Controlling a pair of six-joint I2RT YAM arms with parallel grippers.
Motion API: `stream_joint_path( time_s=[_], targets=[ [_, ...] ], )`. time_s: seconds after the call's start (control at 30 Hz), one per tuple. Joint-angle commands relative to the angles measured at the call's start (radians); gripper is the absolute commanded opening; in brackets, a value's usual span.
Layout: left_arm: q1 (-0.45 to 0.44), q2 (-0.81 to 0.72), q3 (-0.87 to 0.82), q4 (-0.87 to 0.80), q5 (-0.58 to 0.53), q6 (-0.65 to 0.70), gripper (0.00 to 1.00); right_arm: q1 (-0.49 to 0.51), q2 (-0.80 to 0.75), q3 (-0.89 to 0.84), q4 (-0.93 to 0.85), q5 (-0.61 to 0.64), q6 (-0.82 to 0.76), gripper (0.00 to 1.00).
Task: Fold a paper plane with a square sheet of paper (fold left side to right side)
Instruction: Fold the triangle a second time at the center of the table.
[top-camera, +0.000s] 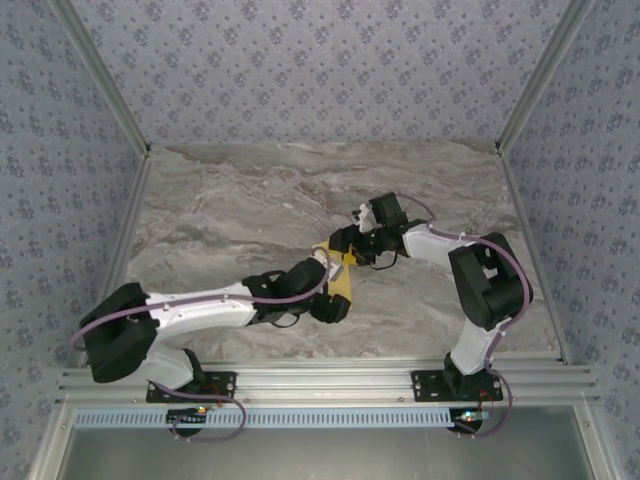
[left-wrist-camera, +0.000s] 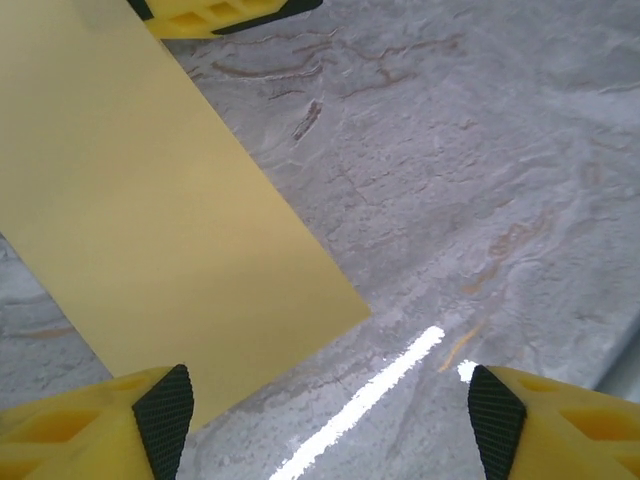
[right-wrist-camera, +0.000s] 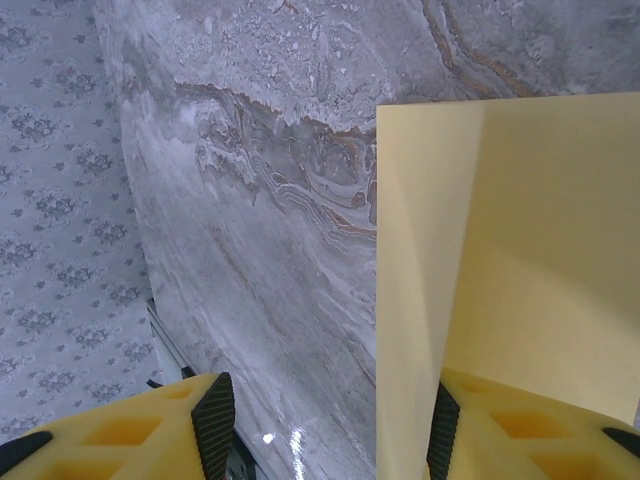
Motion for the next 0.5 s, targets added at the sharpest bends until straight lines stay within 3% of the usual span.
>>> stream_joint_path(
  time_s=[0.0,0.47],
  targets=[
    [-0.034,0.067,0.099,-0.084,-0.118,0.034,0.77,-0.005,0.016,0.028,-0.048,-0.014,-0.023,0.56],
    [-0.146,0.331,0.384,-0.384,-0.368,0.082,0.78,-0.004,0.013,0.028,-0.058,-0.008,-0.028,0.56]
  ],
)
